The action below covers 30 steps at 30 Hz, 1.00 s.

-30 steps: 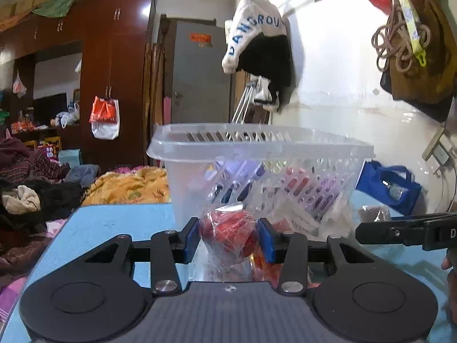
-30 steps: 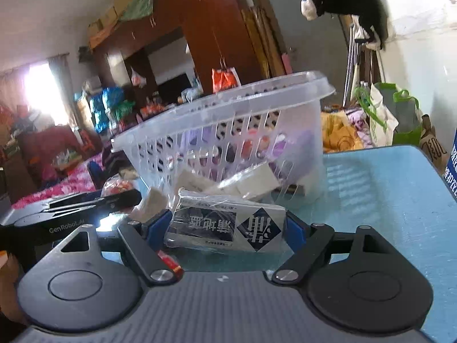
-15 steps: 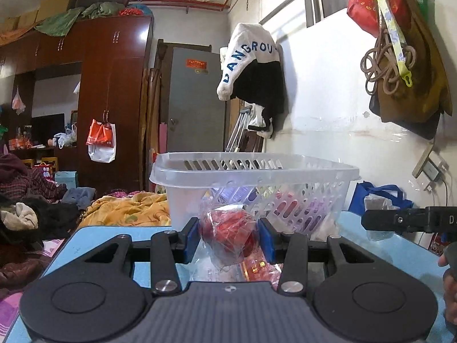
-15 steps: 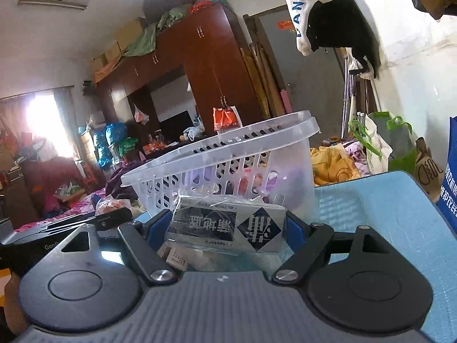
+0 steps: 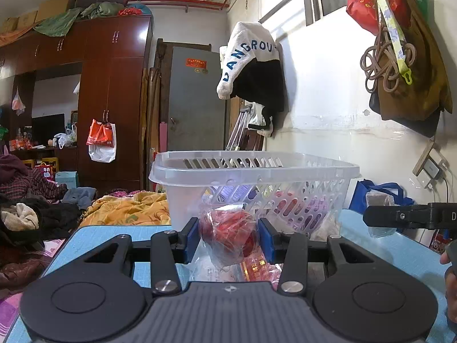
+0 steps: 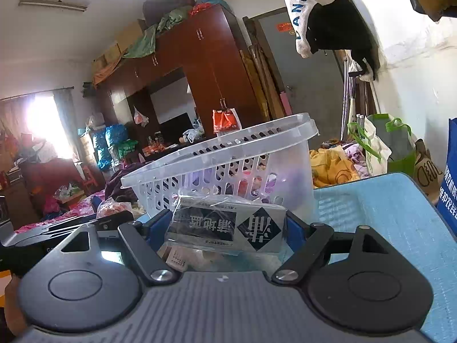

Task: Organize objects
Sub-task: 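Carry both items over the white basket and open both tools to drop them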

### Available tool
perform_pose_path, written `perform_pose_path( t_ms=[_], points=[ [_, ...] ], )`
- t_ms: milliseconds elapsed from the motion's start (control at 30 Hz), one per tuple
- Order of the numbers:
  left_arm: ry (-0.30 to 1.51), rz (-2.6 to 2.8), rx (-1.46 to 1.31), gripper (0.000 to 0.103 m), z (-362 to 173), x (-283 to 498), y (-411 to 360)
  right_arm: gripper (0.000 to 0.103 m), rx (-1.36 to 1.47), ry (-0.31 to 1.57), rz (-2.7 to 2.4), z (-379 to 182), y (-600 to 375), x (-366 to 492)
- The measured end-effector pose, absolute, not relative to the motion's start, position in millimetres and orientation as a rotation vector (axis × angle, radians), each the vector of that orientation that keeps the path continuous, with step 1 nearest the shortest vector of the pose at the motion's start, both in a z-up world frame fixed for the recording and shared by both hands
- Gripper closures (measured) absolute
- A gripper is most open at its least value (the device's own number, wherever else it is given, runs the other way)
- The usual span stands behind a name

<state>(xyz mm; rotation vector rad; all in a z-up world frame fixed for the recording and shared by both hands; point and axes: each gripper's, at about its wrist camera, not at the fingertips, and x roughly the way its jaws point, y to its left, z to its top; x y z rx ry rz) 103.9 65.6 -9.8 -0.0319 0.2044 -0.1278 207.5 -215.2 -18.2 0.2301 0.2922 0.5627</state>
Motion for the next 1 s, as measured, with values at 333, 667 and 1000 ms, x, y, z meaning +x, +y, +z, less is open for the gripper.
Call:
perform_pose_path(
  t_ms=[333, 667, 1000],
  points=[
    [0.153, -0.162, -0.121, 0.055, -0.8, 93.2, 85.6, 0.021, 0.144, 0.165, 0.517, -4.4, -209.2, 187.9],
    [0.080, -0.168, -0.116, 0.055, 84.3, 114.6, 81.6, 0.021, -0.008, 0.038, 0.469, 74.6, -182.7, 212.2],
    [0.300, -0.097, -0.092, 0.055, 90.3, 215.9, 76.2, 0.021, -0.117, 0.173, 0.415, 65.6, -154.3, 283.4]
  ],
)
